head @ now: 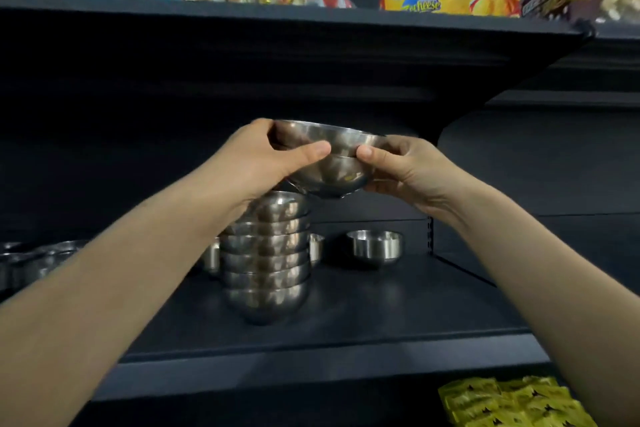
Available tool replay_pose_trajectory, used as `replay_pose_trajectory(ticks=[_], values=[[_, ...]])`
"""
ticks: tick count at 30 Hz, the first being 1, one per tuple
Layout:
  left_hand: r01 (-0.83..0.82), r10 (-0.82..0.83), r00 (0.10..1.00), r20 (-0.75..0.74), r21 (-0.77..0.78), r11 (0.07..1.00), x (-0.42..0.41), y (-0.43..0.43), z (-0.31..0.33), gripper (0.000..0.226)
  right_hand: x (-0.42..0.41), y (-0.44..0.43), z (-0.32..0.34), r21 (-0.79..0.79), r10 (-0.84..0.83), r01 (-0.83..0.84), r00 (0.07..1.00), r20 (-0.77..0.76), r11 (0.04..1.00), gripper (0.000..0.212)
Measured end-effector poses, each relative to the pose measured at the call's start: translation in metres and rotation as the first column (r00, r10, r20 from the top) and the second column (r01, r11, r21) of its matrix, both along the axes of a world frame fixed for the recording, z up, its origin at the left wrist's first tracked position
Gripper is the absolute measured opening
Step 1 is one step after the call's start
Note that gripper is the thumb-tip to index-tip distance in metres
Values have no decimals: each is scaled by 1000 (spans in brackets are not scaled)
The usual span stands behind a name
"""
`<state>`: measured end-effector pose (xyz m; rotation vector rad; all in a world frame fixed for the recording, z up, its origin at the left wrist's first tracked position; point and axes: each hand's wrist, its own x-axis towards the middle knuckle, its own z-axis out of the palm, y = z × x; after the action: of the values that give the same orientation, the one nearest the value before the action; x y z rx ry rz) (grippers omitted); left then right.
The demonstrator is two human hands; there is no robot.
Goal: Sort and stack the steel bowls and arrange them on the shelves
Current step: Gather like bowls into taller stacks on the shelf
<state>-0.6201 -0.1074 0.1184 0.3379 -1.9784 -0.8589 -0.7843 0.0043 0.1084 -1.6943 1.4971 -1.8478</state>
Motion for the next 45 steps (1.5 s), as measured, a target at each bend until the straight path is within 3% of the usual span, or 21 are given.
replay_pose_trajectory(ticks=[7,11,15,21,25,30,35,40,43,45], values=[[19,-19,1000,24,-15,1000,30,-66,13,43,39,-66,7,-28,-110,111,994,15,993,45],[56,-57,998,30,14,998,35,-97,3,29,44,-93,-1,-11,-182,183,983,17,983,55],[66,-67,997,33,16,998,31,-113,-13,25,44,-100,-9,36,-243,243,970,-21,969,50],[63,-65,996,53,43,997,24,-121,-28,48,44,-96,-14,108,-322,329,944,-79,938,33],[136,-142,989,36,122,983,21,-118,-34,45,45,-97,-17,145,-369,375,927,-69,915,70],[208,-211,977,7,144,967,20,-122,-41,56,45,-100,-22,133,-309,306,951,-5,943,75],[242,-243,970,1,85,966,19,-127,-46,49,49,-101,-30,64,-300,298,954,25,952,41],[227,-226,974,-36,64,972,15,-127,-51,42,47,-104,-35,44,-328,326,944,37,944,56],[230,-229,973,-30,46,972,15,-128,-53,60,47,-102,-37,46,-315,314,949,11,948,49],[212,-212,977,-9,44,976,14,-133,-55,76,48,-100,-38,57,-305,306,952,-21,950,58]])
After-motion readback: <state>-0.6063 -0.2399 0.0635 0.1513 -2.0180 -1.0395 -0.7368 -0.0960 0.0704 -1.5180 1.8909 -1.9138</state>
